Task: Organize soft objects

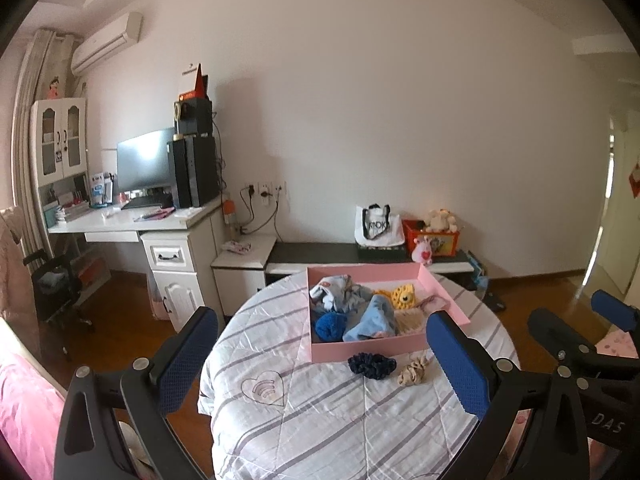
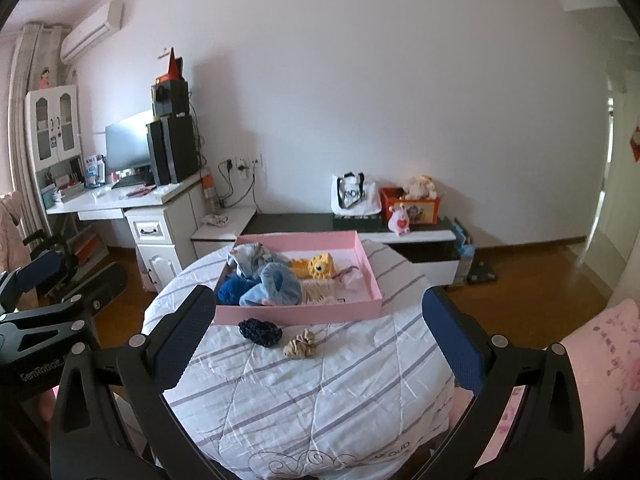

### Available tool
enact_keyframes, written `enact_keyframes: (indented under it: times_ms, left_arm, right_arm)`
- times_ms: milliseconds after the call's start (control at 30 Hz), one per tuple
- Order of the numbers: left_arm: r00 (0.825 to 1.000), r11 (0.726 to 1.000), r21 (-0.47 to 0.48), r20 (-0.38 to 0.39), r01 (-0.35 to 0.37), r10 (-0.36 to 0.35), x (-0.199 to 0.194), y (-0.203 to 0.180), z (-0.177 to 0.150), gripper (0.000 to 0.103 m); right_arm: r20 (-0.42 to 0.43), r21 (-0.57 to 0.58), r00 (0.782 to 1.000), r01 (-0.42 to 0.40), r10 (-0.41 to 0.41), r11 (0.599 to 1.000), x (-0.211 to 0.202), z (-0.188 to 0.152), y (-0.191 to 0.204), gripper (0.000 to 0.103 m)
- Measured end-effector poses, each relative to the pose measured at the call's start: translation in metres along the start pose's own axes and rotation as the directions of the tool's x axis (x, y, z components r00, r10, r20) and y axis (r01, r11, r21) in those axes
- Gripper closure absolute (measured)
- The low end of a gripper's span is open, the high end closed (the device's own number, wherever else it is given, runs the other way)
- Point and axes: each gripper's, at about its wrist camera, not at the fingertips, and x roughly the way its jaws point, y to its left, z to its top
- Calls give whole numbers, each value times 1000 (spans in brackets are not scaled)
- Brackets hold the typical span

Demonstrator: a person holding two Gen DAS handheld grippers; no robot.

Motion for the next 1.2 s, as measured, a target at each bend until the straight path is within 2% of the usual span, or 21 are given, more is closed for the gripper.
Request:
enact_keyframes:
  times_ms: [467, 1200]
  left_arm:
    - [997, 1000, 12, 74, 3, -3, -30, -8, -8, 0]
    - [997, 1000, 11, 71, 4, -5, -27, -11, -13, 0]
  right_arm:
    - [84, -11, 996, 32, -31, 999, -37, 5, 3, 0]
    - [81, -12, 996, 39, -38, 999, -40, 6, 0, 0]
